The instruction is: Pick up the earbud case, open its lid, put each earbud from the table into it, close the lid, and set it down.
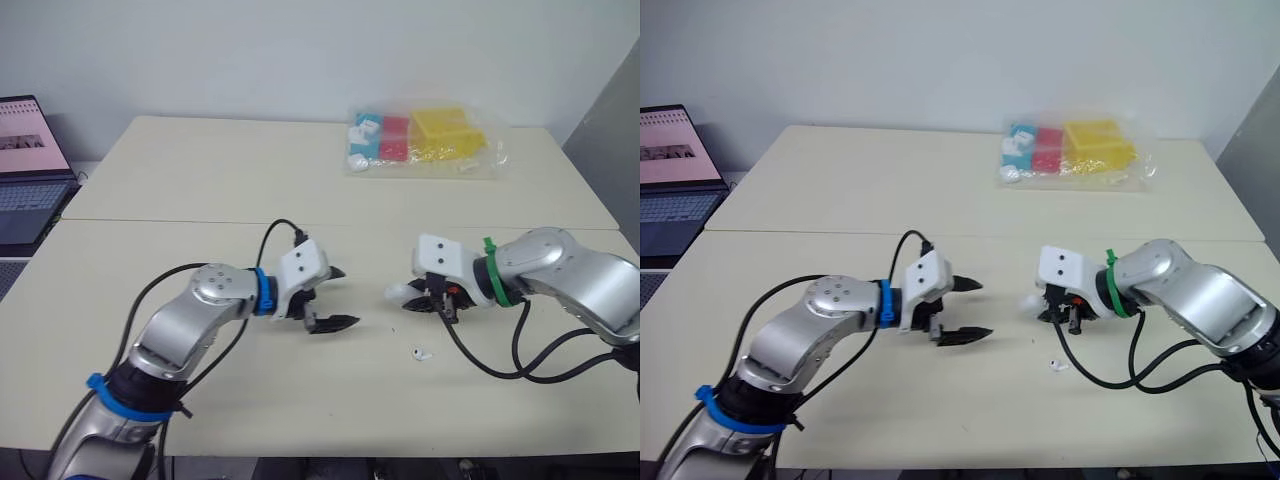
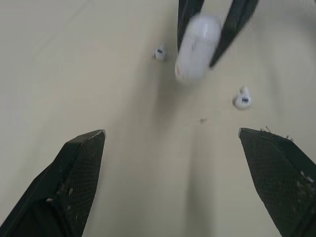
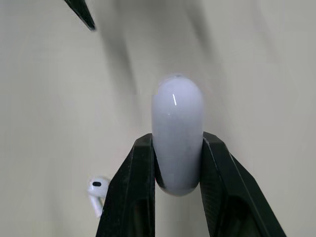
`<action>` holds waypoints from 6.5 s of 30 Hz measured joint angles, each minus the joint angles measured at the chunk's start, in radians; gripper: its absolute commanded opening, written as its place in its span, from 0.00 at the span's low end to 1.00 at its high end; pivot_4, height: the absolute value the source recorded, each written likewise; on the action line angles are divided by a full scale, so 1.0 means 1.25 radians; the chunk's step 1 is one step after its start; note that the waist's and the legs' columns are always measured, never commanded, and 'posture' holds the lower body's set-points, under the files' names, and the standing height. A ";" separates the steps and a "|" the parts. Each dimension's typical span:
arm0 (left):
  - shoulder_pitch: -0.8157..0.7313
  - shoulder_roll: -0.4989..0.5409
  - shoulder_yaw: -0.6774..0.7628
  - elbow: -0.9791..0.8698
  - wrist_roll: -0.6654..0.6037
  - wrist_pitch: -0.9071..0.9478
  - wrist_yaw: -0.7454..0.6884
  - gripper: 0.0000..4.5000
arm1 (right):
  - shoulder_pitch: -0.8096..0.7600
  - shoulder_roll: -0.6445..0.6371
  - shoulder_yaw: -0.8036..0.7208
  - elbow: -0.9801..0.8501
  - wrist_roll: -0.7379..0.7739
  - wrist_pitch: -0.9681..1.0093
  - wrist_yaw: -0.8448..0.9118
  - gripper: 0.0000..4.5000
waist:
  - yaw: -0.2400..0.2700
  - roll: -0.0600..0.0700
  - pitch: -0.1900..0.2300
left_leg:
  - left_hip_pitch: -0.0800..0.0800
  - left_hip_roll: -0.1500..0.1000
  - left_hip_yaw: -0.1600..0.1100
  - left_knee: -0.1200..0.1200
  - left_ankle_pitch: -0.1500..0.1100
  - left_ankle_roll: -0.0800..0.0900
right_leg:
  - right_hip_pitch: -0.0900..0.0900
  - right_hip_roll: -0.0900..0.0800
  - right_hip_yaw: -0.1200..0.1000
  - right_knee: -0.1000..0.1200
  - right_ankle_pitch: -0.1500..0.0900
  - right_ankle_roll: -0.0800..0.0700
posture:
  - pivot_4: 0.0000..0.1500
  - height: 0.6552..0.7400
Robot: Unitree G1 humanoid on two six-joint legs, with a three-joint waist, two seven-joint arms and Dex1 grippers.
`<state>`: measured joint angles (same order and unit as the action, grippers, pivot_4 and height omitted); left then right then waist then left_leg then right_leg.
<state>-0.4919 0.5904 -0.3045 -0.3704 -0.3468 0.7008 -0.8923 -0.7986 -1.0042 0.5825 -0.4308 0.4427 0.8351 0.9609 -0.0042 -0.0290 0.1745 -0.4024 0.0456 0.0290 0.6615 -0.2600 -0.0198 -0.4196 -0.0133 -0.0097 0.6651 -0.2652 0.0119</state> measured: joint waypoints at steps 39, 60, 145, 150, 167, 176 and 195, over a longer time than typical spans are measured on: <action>-0.027 -0.030 -0.058 -0.008 0.042 0.006 -0.044 0.17 | 0.021 0.103 -0.037 0.012 -0.143 -0.011 0.139 0.17 | 0.001 0.000 0.000 | 0.003 -0.001 0.000 0.003 0.000 0.000 | -0.001 0.001 0.000 0.011 0.001 -0.004 | 1.00 1.00; 0.139 -0.112 0.065 0.111 -0.031 -0.211 -0.068 0.17 | 0.066 -0.037 -0.218 0.077 -0.163 -0.206 0.225 0.78 | 0.001 0.000 0.000 | 0.003 0.000 0.000 0.003 0.000 0.000 | 0.000 0.000 0.000 0.010 0.002 -0.005 | 1.00 1.00; 0.321 -0.137 0.148 0.082 0.045 -0.497 0.045 0.17 | 0.008 0.177 -0.109 0.646 -0.402 -0.401 0.282 0.70 | -0.001 0.000 0.000 | 0.005 0.001 0.002 0.002 0.001 0.001 | -0.001 0.004 0.002 0.011 0.004 -0.010 | 1.00 1.00; 0.319 -0.137 0.146 0.082 0.046 -0.497 0.044 0.17 | 0.009 0.185 -0.109 0.647 -0.403 -0.404 0.294 0.32 | -0.001 0.000 0.000 | 0.006 0.001 0.002 0.003 0.001 0.001 | -0.001 0.004 0.002 0.011 0.004 -0.010 | 1.00 1.00; 0.294 -0.139 0.127 0.090 0.051 -0.499 0.042 0.17 | 0.083 0.115 -0.129 0.478 -0.396 -0.377 0.344 0.10 | 0.002 0.000 0.000 | 0.005 0.001 0.001 0.003 0.001 0.001 | -0.001 0.004 0.001 0.011 0.004 -0.010 | 1.00 1.00; 0.288 -0.137 0.124 0.106 0.050 -0.501 0.039 0.17 | 0.297 -0.056 -0.205 0.280 -0.364 -0.356 0.365 0.10 | 0.002 0.000 0.000 | 0.006 0.001 0.002 0.003 0.001 0.001 | 0.000 0.004 0.001 0.011 0.002 -0.006 | 1.00 1.00; 0.291 -0.129 0.124 0.106 0.043 -0.493 0.011 0.17 | 0.413 -0.161 -0.265 0.247 -0.385 -0.398 0.365 0.10 | 0.001 0.000 0.000 | 0.008 0.001 0.003 0.003 0.001 0.000 | 0.000 0.004 0.002 0.011 0.002 -0.006 | 1.00 1.00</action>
<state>-0.1286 0.4295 -0.1495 -0.2381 -0.2928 0.0846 -0.8789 -0.2818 -1.2059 0.2518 -0.1227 -0.0380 0.3373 1.4169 -0.0035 -0.0289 0.1750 -0.3928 0.0471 0.0327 0.6648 -0.2587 -0.0192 -0.4189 -0.0083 -0.0073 0.6787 -0.2628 0.0049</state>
